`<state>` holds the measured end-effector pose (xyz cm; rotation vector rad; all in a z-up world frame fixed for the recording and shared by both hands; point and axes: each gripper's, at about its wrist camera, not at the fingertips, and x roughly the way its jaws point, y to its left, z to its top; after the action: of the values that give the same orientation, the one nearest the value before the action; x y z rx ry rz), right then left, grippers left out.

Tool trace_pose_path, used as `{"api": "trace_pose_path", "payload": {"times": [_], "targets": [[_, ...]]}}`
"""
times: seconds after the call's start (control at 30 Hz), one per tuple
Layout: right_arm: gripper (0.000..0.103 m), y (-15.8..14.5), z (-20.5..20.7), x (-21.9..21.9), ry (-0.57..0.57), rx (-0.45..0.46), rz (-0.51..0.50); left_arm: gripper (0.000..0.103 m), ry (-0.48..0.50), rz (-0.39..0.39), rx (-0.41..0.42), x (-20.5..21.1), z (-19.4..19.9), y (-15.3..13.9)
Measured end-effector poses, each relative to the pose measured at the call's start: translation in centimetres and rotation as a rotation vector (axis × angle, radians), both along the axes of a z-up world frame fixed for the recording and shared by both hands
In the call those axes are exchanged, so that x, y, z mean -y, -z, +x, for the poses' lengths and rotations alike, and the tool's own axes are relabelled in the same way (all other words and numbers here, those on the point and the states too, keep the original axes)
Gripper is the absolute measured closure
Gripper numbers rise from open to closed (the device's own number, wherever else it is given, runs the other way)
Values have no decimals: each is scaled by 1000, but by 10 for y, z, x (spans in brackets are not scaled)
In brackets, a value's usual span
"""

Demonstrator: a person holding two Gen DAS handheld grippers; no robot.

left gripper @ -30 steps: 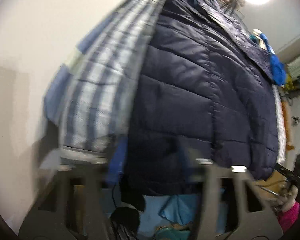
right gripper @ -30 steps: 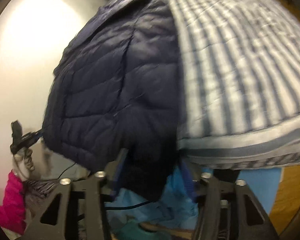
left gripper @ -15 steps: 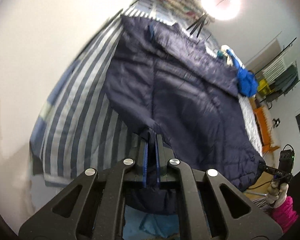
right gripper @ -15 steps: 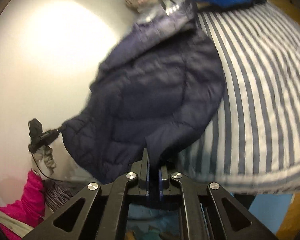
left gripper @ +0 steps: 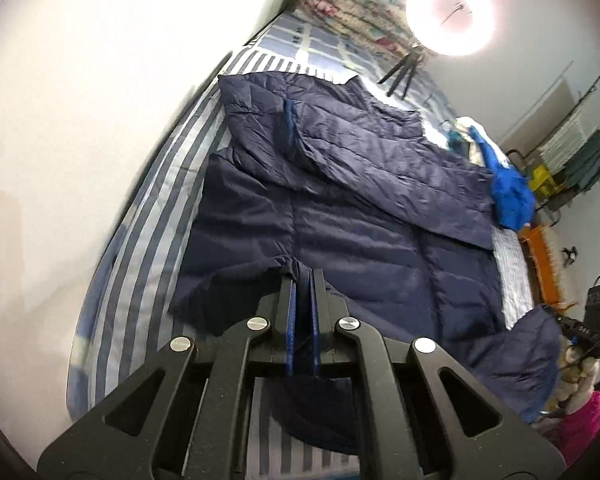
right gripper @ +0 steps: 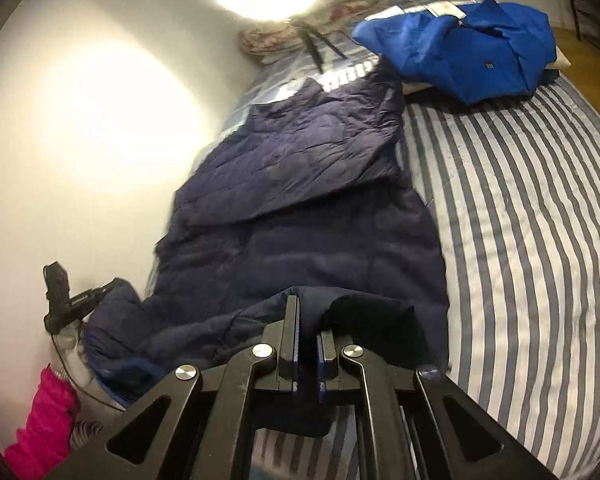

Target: Fold large clothes

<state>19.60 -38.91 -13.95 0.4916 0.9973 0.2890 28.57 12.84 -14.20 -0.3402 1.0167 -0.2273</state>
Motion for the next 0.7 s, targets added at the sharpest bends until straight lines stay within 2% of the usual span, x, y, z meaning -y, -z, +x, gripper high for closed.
{"api": "trace_pose_path", "payload": {"times": [0.17,0.27,0.3,0.33,0.4,0.43,0.5,0.63,0.7], "targets": [[99,28,38,3,24,-60,-45,99,-35,32,-44,6,36,30],[94,38,51,8,33,-85,-41,99,-59,47,-67,5,51,44],[88,39,53,11,39,-92,-43,94,-72,48,-78,3,55,47],[86,39,55,16,46,-96,-39,92,-79,39,-87,1,56,50],[73,35,54,24,58,-73,-40,75,-80,18,-78,-5,56,48],[70,32,52,28,64,-56,-52,70,-83,16,-60,-8,55,45],[57,26,47,37,78,-24,-79,55,-96,30,-16,-13,52,35],[53,21,42,51,73,15,-77,54,-56,50,64,-14,46,19],[41,21,40,50,50,29,-80,49,-9,86,87,-7,43,16]]}}
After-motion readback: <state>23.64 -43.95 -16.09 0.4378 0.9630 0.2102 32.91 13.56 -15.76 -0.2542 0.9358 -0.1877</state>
